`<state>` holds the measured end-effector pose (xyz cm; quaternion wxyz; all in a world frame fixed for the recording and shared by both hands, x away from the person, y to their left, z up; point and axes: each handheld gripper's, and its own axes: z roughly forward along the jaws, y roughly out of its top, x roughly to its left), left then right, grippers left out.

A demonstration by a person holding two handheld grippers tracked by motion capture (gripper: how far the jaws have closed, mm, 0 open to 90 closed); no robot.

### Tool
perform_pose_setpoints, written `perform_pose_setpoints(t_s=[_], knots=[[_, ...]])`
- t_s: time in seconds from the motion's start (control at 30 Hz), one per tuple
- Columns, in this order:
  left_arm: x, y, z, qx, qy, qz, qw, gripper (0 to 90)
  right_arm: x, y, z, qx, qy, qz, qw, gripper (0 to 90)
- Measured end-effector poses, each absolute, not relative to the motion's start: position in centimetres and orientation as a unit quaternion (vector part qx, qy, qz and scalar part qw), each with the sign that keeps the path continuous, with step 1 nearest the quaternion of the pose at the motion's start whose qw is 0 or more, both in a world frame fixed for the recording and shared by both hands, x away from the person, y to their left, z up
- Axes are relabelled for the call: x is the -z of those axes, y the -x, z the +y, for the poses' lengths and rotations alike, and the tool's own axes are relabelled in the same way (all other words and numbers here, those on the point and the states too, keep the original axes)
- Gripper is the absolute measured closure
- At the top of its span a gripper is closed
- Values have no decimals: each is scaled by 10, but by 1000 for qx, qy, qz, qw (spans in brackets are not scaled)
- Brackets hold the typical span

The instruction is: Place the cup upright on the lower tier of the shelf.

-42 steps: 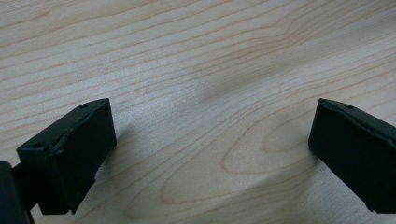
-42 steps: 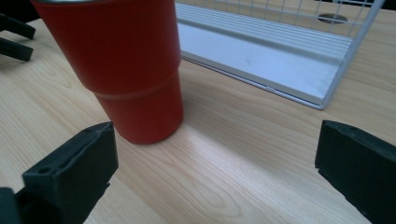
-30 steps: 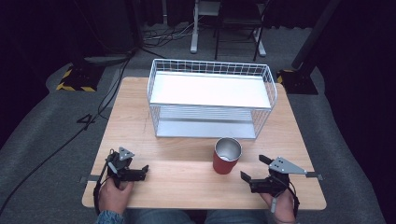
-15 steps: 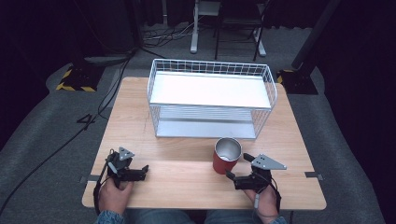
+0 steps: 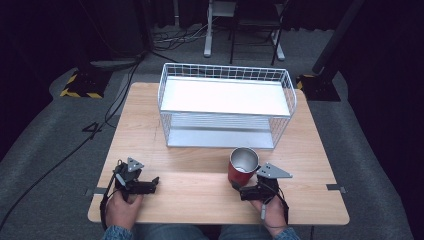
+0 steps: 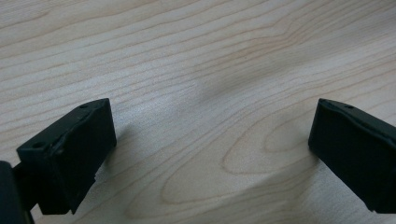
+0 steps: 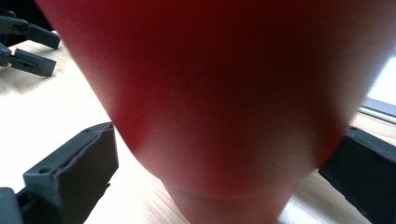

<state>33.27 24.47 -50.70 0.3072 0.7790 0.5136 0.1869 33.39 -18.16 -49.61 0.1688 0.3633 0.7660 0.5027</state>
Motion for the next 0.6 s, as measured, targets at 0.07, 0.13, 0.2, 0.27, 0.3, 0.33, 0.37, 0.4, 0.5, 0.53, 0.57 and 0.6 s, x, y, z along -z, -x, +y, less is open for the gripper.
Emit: perform_pose_setpoints(t_s=[0.07,0.13,0.2,0.27,0.3,0.33,0.37,0.4,0.5,0.53,0.57,0.6], knots=[[507,-333,245,-187,-779,513,307,12,498,-336,-179,-499,-364,768,169,0],[507,-333,245,-187,-779,514,307,11,500,-337,-176,-496,-362,771,170,0],[507,-333,245,-187,-779,514,307,12,500,-338,-174,-492,-359,773,179,0],[507,-333,245,-188,-779,514,306,13,500,-339,-174,-490,-361,772,181,3],[507,-333,245,-188,-779,514,306,13,500,-339,-174,-489,-360,773,182,4],[507,-333,245,-188,-779,514,306,13,500,-339,-174,-489,-360,773,182,4],[507,-333,245,-188,-779,514,306,13,500,-339,-174,-484,-359,776,185,22],[507,-333,245,-188,-779,514,306,13,500,-339,-174,-484,-359,776,185,22],[507,-333,245,-188,-779,514,306,13,500,-339,-173,-478,-356,780,189,118],[507,-333,245,-188,-779,514,306,13,500,-339,-173,-478,-356,780,189,118],[507,-333,245,-188,-779,514,307,13,500,-339,-173,-475,-356,781,194,140],[507,-333,245,-188,-779,514,306,13,500,-339,-173,-475,-357,780,196,159]])
